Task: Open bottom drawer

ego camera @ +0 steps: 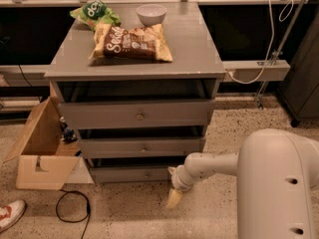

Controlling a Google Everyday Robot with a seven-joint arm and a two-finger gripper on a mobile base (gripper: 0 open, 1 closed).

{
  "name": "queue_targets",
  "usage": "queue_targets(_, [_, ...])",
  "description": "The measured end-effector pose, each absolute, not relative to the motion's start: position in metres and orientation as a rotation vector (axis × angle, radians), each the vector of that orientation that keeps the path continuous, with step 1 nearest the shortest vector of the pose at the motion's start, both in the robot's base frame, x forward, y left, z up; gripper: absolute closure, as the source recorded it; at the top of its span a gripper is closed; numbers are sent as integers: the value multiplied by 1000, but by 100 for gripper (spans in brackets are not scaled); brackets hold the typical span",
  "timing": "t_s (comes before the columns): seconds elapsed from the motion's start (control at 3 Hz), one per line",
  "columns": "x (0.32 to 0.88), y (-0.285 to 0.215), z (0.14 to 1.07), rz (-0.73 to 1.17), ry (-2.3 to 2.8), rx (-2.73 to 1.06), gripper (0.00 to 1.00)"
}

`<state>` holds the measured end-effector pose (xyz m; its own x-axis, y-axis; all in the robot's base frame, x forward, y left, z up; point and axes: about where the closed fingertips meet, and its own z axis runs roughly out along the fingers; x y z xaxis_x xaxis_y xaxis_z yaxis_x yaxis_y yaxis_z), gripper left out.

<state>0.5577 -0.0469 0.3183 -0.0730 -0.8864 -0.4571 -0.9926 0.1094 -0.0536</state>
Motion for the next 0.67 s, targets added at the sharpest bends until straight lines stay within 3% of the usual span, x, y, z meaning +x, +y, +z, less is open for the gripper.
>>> queue_targets(0.67, [588,-42,251,325,1900,-1917,0])
